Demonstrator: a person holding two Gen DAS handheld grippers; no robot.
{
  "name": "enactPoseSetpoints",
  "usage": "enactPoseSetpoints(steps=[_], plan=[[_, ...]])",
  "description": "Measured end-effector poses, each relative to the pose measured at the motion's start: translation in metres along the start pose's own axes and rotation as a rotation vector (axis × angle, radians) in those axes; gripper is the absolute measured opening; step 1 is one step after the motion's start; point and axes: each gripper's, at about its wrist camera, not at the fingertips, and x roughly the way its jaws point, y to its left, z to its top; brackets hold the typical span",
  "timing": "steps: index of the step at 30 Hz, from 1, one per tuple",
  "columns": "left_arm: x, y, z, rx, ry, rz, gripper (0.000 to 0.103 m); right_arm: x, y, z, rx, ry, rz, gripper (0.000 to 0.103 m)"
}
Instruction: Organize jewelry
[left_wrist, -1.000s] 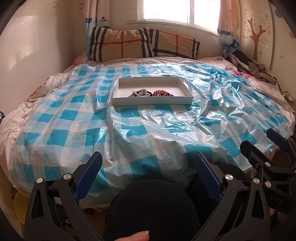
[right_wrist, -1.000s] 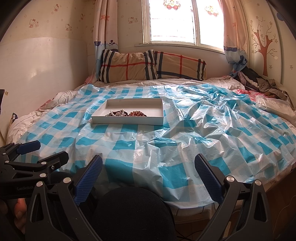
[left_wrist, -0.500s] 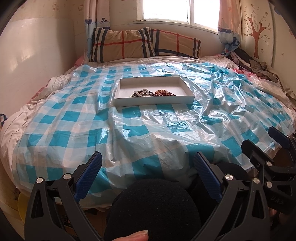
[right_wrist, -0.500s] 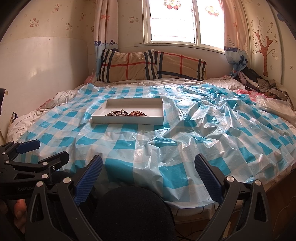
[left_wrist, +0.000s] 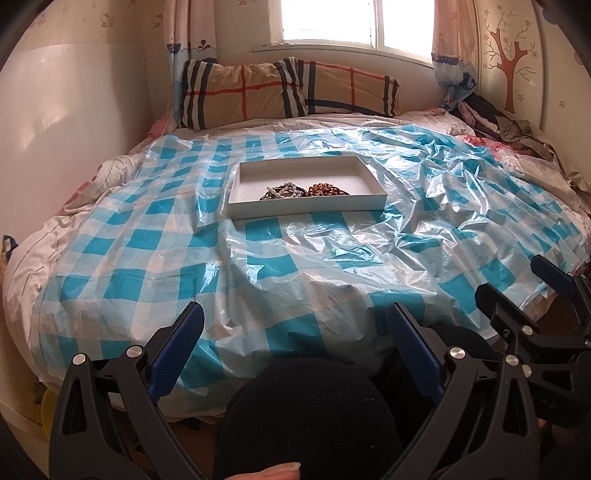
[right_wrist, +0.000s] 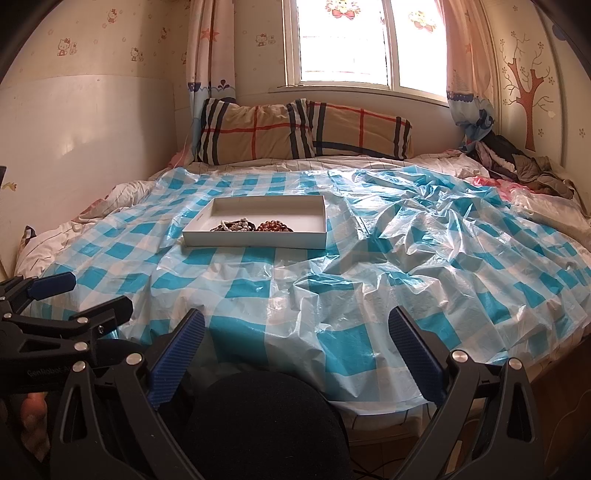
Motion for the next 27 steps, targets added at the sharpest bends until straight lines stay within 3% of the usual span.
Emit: enactPoseSetpoints(steps=[5,18,22,27], plan=[[-0.010,0.004,0.003,0.010,-0.028,0.020,0.095,0.000,0.000,0.000,0.001,0.001,0.000,0.096],[0.001,0.008,0.001,0.004,0.047,0.012,0.095,0.000,-0.001,0.001,0.000,-0.001,-0.001,0.096],[-0.003,0.010,-0.003,-0.006,0.018,-0.017,0.095,0.000,-0.001,0.000,0.000,-0.001,-0.001,0.096],[-0.005,0.007,-0.005,0.018,0.024,0.014,0.095,0.000,-0.002,-0.002,-0.001,-0.005,-0.002,0.095]])
